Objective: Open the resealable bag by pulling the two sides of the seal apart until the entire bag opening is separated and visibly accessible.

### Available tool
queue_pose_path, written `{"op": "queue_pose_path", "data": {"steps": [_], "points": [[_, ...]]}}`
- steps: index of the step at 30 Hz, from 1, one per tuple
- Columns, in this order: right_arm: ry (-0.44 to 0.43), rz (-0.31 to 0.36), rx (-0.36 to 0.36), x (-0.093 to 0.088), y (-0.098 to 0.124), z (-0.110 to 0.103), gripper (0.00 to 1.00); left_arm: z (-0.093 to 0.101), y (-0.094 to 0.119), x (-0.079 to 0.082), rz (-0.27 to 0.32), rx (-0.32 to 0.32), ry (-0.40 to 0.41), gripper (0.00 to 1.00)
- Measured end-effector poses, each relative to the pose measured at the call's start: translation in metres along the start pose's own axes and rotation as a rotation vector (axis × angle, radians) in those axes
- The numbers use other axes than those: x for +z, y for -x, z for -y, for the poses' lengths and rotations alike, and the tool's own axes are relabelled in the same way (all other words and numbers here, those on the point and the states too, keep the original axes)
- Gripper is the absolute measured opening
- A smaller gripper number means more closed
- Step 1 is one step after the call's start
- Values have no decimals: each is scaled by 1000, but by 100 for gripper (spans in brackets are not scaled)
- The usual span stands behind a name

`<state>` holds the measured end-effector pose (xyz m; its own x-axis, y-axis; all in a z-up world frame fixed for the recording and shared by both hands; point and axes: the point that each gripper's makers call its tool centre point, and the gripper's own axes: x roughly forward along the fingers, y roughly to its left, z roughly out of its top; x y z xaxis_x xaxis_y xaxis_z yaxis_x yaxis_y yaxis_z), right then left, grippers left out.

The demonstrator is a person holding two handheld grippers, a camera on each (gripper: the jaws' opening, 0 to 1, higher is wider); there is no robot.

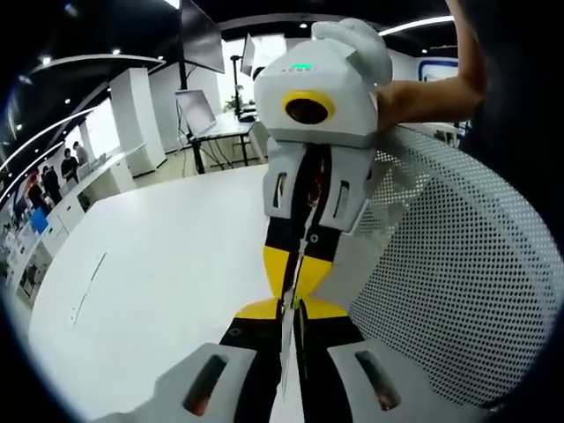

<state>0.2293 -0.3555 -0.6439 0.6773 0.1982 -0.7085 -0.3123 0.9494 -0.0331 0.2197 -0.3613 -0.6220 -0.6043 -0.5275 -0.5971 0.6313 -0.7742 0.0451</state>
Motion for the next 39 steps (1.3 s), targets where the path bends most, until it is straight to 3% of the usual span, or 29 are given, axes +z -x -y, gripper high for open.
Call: {"op": "queue_pose_path", "data": {"steps": [16,24,39], "points": [[5,3,5,1,0,-1,0,-2,-4,-4,-11,9,19,0],[2,6,-2,1,0,0,0,-4,-3,-3,-7,47,63,0],[-29,39,-5,6,0,1,0,-5,1,-2,-26,80,14,0]]}}
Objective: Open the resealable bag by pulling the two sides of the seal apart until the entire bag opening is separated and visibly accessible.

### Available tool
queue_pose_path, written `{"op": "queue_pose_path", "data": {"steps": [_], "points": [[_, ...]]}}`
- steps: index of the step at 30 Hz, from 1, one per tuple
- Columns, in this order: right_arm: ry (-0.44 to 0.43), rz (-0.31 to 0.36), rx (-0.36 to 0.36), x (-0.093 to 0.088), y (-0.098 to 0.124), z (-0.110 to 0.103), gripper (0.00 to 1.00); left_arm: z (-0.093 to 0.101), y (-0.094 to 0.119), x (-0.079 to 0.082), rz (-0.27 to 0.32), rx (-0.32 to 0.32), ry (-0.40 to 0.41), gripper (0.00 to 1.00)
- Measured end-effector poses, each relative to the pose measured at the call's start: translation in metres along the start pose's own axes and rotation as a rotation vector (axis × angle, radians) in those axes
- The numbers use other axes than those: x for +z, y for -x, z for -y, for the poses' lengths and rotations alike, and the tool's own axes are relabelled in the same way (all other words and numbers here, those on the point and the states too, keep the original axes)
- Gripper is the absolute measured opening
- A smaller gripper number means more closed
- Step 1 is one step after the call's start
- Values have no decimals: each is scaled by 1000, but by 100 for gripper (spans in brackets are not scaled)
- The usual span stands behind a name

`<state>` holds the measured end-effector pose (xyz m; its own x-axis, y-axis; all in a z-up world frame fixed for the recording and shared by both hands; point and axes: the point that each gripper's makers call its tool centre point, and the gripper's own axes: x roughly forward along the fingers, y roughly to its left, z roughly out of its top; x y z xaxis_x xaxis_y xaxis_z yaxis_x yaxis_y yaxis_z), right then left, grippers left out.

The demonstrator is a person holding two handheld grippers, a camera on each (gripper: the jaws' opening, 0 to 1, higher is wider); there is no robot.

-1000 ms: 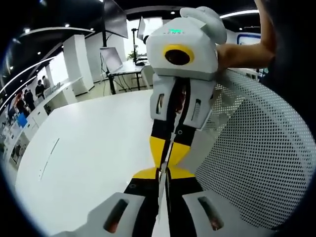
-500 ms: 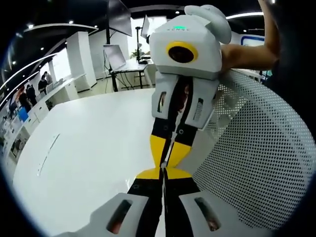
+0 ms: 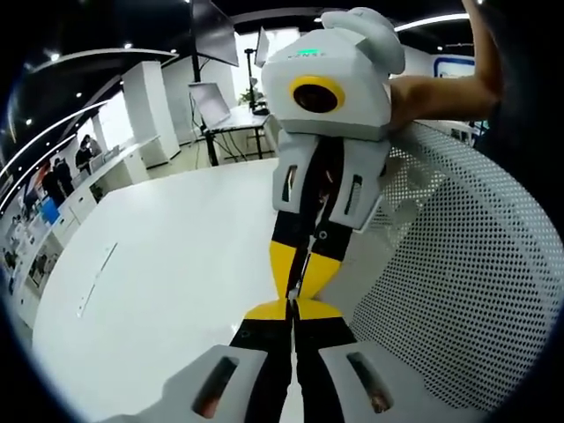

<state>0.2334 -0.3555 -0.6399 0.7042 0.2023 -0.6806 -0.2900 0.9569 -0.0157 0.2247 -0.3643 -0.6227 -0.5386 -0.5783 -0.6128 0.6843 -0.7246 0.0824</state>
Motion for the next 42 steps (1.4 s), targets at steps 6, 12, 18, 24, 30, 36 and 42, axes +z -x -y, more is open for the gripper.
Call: {"op": "queue_pose_path", "data": {"steps": [6,12,18,24,30,36,42], "points": [[9,-16,-7,-2,0,1,0,-2,4,0,3,3,10,0],[3,-40,-21,-7,0,5,0,-5,8,1,12,9,23,0],[-6,-41,-24,-8,1,6,0,-7,11,2,20,8,44,0],[-12,-47,-26,-9,1,6,0,-8,13,2,26,10,55,0],[-24,-50,-29,-11,1,7,0,-9,15,1,27,14,58,0],[-21,-60,-29,-13,1,6,0,-9,20,0,33,18,55,0],[-29,-65,-30,-14,1,7,0,-10,23,-1,38,22,70,0]]}}
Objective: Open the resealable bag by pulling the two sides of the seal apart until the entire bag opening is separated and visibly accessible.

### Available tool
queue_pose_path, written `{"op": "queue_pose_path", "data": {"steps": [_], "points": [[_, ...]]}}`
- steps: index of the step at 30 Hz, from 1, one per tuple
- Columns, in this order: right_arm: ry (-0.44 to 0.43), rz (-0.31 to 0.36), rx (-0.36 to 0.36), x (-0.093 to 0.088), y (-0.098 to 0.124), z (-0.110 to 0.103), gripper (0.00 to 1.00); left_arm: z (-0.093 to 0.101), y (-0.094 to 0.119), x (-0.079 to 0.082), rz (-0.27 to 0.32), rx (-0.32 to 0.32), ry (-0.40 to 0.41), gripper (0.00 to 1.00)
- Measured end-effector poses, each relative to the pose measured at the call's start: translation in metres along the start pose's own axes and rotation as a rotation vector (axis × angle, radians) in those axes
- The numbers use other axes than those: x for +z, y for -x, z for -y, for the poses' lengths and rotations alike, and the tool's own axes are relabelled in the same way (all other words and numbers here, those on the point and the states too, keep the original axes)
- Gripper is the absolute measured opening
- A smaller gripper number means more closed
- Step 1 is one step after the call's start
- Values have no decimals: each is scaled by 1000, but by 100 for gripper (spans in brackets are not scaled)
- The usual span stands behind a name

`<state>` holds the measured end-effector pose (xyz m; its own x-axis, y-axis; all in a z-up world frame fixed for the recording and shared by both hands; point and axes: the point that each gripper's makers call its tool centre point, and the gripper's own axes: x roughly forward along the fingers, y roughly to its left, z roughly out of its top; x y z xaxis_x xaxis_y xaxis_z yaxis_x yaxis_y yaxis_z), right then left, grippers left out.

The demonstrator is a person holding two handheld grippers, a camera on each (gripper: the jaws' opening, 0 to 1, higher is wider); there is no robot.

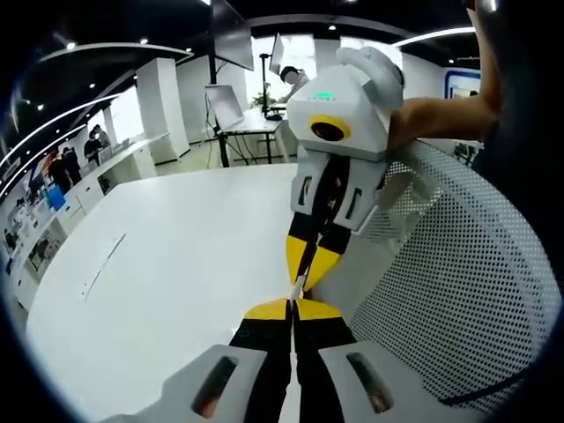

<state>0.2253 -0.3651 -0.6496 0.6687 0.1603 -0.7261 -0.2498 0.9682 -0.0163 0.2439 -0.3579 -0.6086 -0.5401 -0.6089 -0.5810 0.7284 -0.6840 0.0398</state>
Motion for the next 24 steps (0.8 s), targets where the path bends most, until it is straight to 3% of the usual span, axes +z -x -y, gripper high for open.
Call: {"op": "queue_pose_path", "data": {"steps": [11,24], "points": [[5,-1,2,0,0,-1,0,0,4,3,10,-1,-9,0],[45,-38,7,-5,0,-3,0,7,-5,2,20,-38,-74,2]]}}
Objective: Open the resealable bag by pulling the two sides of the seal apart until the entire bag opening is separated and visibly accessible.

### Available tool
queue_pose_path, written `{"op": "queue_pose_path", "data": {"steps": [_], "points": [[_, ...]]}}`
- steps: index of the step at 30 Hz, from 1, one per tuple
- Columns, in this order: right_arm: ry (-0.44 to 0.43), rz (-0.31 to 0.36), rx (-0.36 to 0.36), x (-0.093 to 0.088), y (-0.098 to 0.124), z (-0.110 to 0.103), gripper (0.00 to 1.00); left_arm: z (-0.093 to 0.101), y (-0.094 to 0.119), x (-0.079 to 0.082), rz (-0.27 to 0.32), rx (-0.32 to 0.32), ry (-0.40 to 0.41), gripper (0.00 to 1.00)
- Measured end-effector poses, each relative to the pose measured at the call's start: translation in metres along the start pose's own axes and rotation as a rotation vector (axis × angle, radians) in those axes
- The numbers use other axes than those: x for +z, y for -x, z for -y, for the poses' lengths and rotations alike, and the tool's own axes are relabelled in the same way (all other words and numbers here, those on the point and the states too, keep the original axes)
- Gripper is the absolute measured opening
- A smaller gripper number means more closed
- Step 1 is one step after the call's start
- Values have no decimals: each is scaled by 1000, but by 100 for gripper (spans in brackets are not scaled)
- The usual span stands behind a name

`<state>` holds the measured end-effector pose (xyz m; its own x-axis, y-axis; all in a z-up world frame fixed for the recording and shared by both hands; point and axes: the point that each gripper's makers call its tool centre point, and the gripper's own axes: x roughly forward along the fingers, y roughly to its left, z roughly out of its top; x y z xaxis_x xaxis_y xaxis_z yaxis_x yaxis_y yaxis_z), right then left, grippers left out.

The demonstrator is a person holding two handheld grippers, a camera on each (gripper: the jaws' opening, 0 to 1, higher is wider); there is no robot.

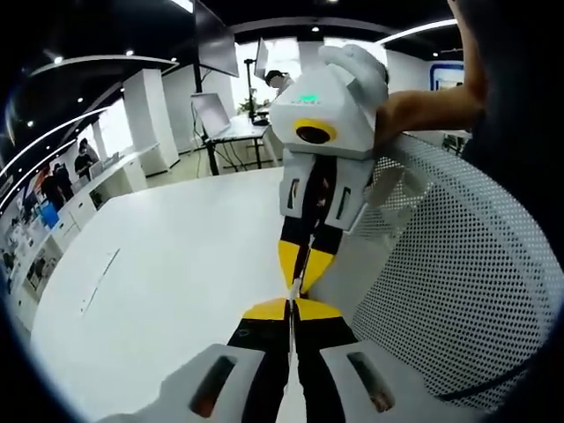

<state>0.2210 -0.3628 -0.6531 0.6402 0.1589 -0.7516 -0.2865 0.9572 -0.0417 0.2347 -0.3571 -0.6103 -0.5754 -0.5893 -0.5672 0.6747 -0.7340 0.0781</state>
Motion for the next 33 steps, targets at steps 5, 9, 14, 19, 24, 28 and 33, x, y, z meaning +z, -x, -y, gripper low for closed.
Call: {"op": "queue_pose_path", "data": {"steps": [5,9,14,19,24,28,33], "points": [[7,6,6,2,0,-1,0,2,-6,3,4,-14,-4,3],[13,4,7,1,-1,-2,0,4,-11,5,5,-22,-12,2],[13,4,8,1,-1,-1,0,5,-15,2,-10,-32,-27,2],[12,6,9,2,-1,-1,0,4,-16,0,-15,-27,-23,1],[11,7,10,2,-1,-2,0,3,-16,-4,-23,-25,-28,0],[5,7,8,2,-1,-1,0,3,-16,-2,-7,-26,-7,0],[-10,23,4,4,0,0,0,1,-14,0,2,-13,25,0]]}}
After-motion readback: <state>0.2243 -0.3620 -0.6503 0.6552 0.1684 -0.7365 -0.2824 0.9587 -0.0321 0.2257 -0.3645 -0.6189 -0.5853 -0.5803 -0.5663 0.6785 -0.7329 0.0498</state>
